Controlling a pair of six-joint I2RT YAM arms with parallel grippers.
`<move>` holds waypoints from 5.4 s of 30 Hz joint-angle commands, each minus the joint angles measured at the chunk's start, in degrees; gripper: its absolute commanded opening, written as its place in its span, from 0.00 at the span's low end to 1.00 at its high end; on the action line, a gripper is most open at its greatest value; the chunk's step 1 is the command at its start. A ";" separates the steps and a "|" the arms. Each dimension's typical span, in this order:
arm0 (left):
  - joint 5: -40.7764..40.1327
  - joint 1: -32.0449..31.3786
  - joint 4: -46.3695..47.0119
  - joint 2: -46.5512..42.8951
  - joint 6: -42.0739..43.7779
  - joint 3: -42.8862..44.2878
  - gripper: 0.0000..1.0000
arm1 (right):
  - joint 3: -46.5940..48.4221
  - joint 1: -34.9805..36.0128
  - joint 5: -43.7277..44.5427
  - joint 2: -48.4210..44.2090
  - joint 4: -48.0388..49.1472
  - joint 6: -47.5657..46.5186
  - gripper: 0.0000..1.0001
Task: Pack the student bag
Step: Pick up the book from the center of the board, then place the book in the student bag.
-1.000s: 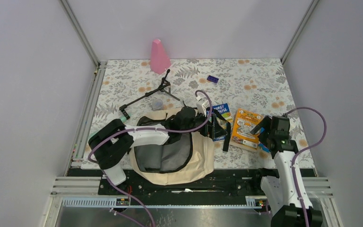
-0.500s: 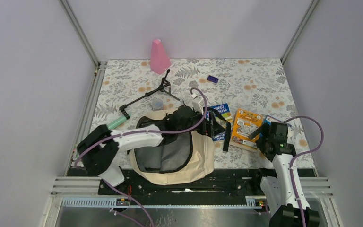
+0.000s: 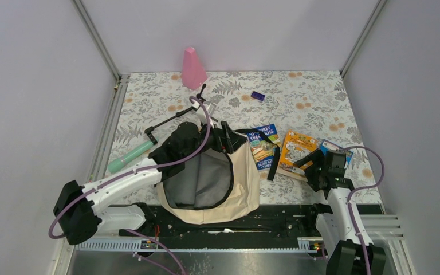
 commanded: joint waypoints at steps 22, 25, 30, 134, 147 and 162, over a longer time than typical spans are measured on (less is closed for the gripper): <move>-3.23 1.92 -7.80 -13.07 -2.66 -6.24 0.95 | 2.65 0.03 -8.30 -11.34 18.97 2.82 0.00; -1.30 2.14 -9.31 -14.65 -2.10 -6.20 0.96 | 6.76 0.11 -11.55 -11.96 19.19 -1.46 0.00; 3.69 3.44 -9.06 -18.59 -1.35 -7.96 0.99 | 14.88 0.11 -18.25 -11.05 15.20 -9.59 0.00; 12.62 28.40 -30.57 -25.81 18.40 -2.95 0.00 | 30.09 58.29 -1.67 35.60 17.14 -1.79 0.68; 8.97 28.65 -28.16 -31.20 5.93 -12.73 0.00 | 39.35 58.29 6.71 29.53 5.13 -10.26 0.00; 0.61 30.98 -32.62 -30.40 3.64 -20.48 0.00 | 40.71 58.30 6.64 27.12 5.11 -9.56 0.00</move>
